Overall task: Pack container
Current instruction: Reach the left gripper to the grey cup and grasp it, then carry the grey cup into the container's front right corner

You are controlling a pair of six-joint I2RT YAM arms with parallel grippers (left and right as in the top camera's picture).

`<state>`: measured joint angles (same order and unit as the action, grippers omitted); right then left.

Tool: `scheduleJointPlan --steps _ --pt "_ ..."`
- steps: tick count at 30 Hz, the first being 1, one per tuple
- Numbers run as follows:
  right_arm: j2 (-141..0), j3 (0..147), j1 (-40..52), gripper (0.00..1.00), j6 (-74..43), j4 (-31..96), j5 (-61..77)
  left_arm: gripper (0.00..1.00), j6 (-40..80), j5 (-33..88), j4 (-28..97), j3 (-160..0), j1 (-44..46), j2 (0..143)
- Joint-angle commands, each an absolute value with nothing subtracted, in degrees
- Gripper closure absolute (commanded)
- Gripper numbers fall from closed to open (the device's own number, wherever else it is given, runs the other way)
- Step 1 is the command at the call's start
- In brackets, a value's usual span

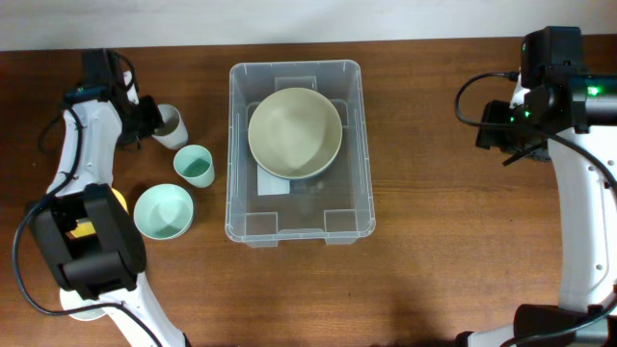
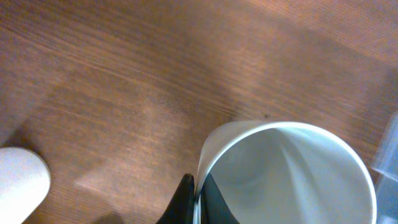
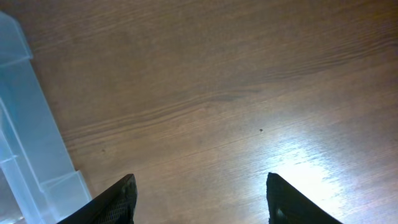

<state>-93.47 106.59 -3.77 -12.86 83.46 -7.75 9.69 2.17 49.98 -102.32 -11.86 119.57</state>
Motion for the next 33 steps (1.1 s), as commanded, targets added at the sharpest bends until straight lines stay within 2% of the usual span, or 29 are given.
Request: scheduleJointPlan --steps 1,8,20,26,33 --pt "-92.29 106.3 -4.21 0.38 -12.49 83.18 -9.69 0.99 9.3 2.5 52.88 -109.23 -10.0 117.86" --pt "-92.29 106.3 -4.58 0.38 -12.49 83.13 -9.72 0.99 9.37 2.17 63.48 -120.2 -2.02 108.9" --pt "-92.29 106.3 -4.64 0.38 -12.49 82.48 -9.72 0.99 9.82 3.88 78.98 -117.49 25.06 105.86" --pt "-92.29 106.3 -4.64 0.38 -12.49 82.54 -9.69 1.0 13.41 3.7 75.79 -109.6 33.1 107.26" --pt "-92.29 106.3 -4.64 0.38 -12.49 82.59 -9.67 1.0 14.15 4.14 64.2 -96.82 36.21 109.65"
